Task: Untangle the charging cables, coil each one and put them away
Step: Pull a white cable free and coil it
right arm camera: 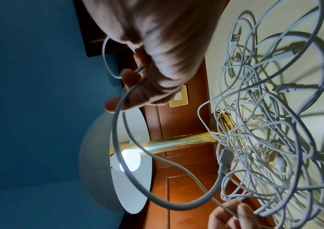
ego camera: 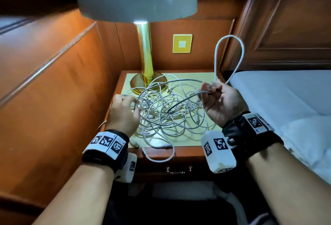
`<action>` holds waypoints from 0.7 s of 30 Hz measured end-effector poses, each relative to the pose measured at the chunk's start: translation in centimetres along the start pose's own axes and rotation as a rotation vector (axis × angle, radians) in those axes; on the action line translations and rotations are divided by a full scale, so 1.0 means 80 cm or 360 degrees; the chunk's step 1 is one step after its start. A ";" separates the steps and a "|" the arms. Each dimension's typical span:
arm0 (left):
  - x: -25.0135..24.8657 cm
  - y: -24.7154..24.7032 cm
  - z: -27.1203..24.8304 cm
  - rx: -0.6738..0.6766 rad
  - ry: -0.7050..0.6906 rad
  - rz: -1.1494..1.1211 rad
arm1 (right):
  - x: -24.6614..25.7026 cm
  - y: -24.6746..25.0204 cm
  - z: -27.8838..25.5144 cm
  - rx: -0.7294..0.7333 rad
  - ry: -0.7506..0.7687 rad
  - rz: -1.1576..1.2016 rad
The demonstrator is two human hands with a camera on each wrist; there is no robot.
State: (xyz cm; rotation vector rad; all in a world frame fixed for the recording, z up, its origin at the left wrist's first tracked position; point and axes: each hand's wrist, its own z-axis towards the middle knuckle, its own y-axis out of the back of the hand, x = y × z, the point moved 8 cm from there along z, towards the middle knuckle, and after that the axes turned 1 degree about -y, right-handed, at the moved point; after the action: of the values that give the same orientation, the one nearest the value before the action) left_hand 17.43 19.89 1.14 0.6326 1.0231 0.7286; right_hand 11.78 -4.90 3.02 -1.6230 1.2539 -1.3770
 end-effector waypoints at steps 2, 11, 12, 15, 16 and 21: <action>0.012 0.004 0.001 -0.0019 0.0080 0.0011 | 0.005 0.003 0.000 -0.0040 0.0015 -0.0045; 0.011 0.058 -0.004 -0.0450 0.0368 -0.1062 | -0.010 0.006 0.003 -0.0100 0.0233 -0.1688; 0.003 0.060 -0.004 -0.0449 0.0390 -0.1207 | -0.022 -0.005 0.001 0.0021 0.0275 -0.1919; -0.020 0.062 -0.008 -0.0422 0.0450 -0.1616 | -0.068 -0.023 -0.007 0.0429 0.0293 -0.2333; -0.026 0.060 -0.009 -0.0393 0.0469 -0.1721 | -0.078 -0.021 -0.007 0.0490 0.0287 -0.2380; -0.038 0.051 -0.011 -0.0284 0.0624 -0.2216 | -0.097 -0.022 -0.002 0.0532 0.0297 -0.2299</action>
State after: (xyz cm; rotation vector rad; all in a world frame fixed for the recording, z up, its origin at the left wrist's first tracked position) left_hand 14.63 20.10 5.50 -0.4518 1.4254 -0.3202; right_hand 12.14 2.97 2.08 -2.1918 -0.3503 -2.3637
